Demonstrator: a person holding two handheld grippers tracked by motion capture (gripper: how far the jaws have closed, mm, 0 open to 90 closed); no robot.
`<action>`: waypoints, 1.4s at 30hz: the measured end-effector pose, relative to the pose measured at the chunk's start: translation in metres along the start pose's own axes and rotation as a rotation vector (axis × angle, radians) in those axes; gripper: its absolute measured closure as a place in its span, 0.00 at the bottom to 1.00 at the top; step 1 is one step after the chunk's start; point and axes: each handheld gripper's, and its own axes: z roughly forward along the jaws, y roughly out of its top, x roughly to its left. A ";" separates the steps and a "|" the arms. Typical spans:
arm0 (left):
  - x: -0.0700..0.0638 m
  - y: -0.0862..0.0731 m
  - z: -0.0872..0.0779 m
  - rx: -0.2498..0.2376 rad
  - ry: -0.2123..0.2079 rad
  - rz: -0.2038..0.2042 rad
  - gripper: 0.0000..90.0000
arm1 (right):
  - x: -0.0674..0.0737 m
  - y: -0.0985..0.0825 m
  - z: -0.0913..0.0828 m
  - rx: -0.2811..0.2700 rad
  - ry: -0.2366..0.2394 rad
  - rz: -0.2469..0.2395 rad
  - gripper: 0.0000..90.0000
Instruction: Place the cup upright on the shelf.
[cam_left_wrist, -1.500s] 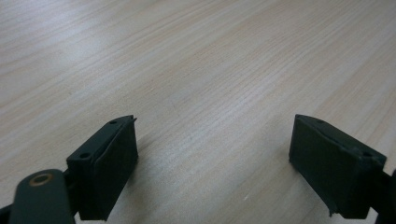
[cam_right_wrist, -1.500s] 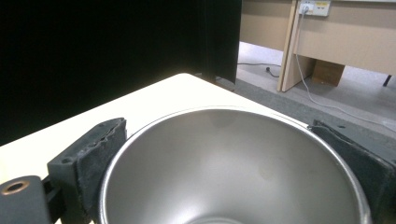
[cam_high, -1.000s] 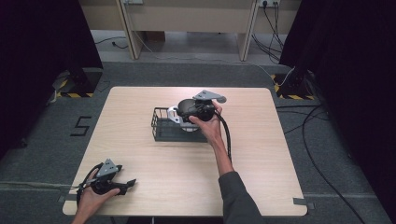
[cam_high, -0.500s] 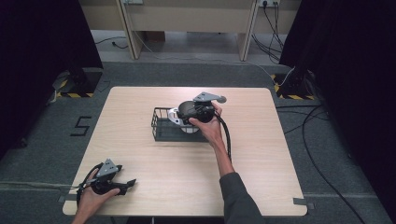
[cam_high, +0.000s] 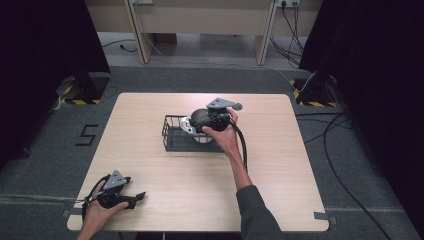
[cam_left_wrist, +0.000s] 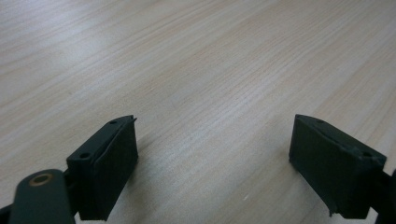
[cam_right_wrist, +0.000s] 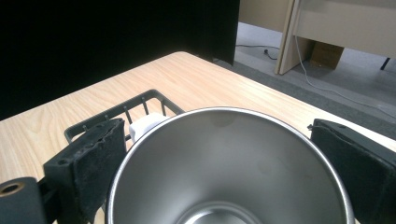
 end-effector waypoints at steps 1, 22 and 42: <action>0.000 0.000 0.000 0.000 0.000 0.000 0.16 | 0.000 0.000 0.000 0.000 -0.002 -0.001 0.06; 0.000 0.000 0.000 0.000 0.000 0.000 0.16 | 0.003 0.004 -0.002 0.003 -0.026 -0.051 0.06; 0.000 0.000 0.000 -0.001 0.000 -0.001 0.16 | 0.005 0.024 -0.020 -0.069 -0.019 -0.062 0.17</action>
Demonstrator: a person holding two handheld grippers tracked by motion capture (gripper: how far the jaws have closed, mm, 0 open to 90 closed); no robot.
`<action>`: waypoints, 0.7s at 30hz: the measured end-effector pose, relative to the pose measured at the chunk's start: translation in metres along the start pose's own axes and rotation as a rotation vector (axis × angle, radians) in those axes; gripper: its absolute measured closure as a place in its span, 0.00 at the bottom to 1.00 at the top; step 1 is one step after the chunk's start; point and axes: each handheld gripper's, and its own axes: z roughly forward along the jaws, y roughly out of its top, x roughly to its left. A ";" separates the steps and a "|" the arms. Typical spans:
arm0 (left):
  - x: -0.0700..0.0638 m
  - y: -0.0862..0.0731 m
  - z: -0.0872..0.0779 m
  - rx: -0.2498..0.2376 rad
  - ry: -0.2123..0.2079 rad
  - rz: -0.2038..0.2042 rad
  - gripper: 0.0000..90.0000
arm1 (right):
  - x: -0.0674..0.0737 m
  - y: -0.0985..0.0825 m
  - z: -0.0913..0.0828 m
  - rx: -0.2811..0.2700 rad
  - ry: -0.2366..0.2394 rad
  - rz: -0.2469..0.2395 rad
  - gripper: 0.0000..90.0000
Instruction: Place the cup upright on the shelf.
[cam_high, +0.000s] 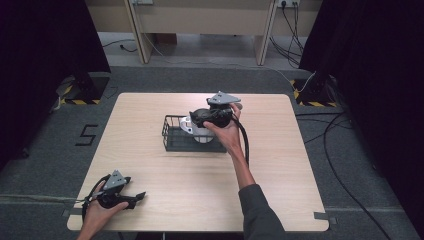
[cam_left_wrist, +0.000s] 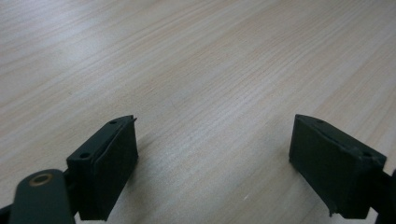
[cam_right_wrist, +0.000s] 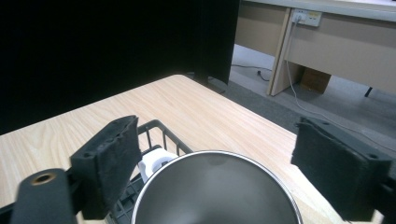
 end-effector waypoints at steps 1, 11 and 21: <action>0.000 0.000 0.000 0.000 0.000 0.000 0.16 | 0.000 0.000 -0.001 0.001 0.000 -0.001 0.16; -0.001 0.000 0.000 0.001 0.001 0.001 0.16 | 0.009 0.002 -0.023 -0.010 -0.009 -0.008 0.17; 0.000 0.000 0.000 0.001 0.001 0.001 0.16 | 0.017 -0.007 -0.050 -0.013 -0.017 -0.001 0.17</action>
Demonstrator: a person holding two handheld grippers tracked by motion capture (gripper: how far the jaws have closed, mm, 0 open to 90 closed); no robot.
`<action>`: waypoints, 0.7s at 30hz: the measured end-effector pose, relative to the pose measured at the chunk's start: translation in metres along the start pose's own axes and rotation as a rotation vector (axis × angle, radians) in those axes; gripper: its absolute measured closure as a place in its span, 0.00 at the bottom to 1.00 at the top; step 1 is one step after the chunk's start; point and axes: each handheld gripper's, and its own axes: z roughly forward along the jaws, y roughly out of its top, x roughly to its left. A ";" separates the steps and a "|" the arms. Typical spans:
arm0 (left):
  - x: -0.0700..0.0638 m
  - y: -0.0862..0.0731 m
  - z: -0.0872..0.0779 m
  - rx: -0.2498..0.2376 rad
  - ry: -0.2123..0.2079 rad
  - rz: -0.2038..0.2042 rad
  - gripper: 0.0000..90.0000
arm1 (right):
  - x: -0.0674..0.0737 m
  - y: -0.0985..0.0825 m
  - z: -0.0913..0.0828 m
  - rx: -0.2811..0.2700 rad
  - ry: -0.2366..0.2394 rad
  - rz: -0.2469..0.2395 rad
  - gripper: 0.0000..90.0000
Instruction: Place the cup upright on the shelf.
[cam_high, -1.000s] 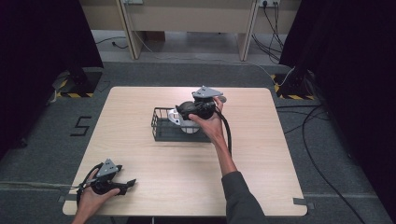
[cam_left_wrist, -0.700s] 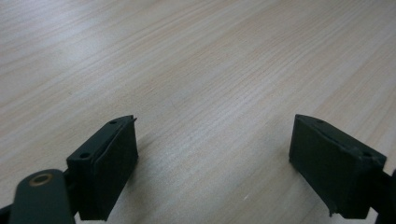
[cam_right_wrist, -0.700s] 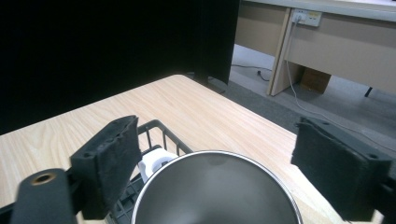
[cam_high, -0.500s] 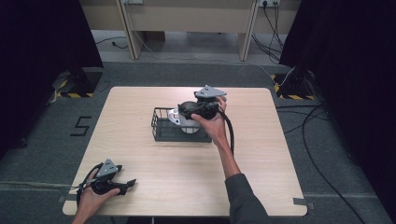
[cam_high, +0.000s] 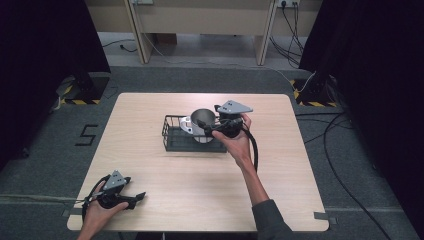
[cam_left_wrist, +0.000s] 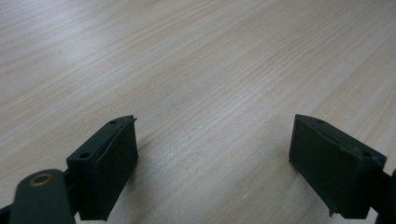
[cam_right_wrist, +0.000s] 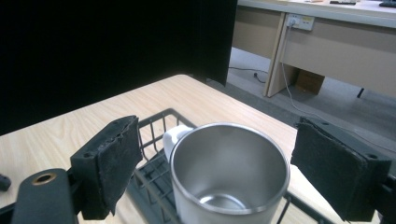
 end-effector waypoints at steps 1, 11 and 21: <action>0.000 0.000 0.000 0.000 0.000 0.000 0.16 | 0.001 -0.001 -0.002 0.002 -0.001 -0.004 0.17; 0.000 0.000 0.000 0.000 0.002 -0.001 0.16 | 0.014 -0.021 -0.029 0.011 0.008 -0.014 0.17; 0.000 0.000 0.000 0.000 0.001 -0.001 0.16 | 0.014 -0.038 -0.050 0.025 -0.009 0.006 0.17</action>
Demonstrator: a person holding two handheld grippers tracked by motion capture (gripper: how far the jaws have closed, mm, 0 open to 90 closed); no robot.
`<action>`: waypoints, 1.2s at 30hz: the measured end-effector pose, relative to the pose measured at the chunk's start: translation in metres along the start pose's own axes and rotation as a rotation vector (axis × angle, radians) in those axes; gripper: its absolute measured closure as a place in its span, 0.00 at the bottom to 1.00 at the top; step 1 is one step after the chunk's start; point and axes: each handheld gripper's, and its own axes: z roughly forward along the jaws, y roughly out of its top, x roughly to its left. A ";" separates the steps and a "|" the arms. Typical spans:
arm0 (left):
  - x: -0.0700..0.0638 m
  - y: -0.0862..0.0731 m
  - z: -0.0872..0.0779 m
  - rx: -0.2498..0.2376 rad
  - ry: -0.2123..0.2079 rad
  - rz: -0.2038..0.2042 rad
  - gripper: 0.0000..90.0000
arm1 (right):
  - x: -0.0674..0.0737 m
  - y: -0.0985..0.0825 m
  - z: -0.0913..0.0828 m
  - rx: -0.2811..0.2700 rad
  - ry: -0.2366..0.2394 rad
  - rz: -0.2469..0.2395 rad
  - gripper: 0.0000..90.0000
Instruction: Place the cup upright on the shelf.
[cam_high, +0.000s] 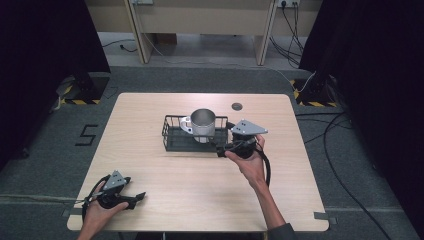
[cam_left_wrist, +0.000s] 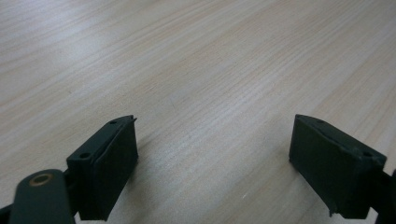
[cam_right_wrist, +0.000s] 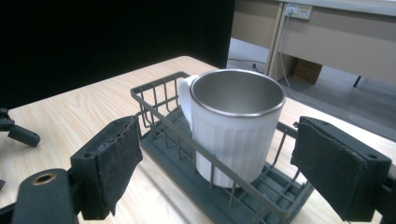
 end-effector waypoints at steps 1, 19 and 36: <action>0.000 0.000 0.000 0.000 0.000 0.000 0.16 | 0.001 -0.001 -0.001 0.002 0.001 0.006 0.17; 0.000 0.000 0.000 0.001 0.000 0.000 0.16 | 0.014 -0.037 -0.013 0.029 -0.001 0.043 0.17; 0.000 0.000 0.000 0.001 -0.001 0.000 0.16 | 0.030 -0.072 -0.017 0.064 0.014 0.067 0.17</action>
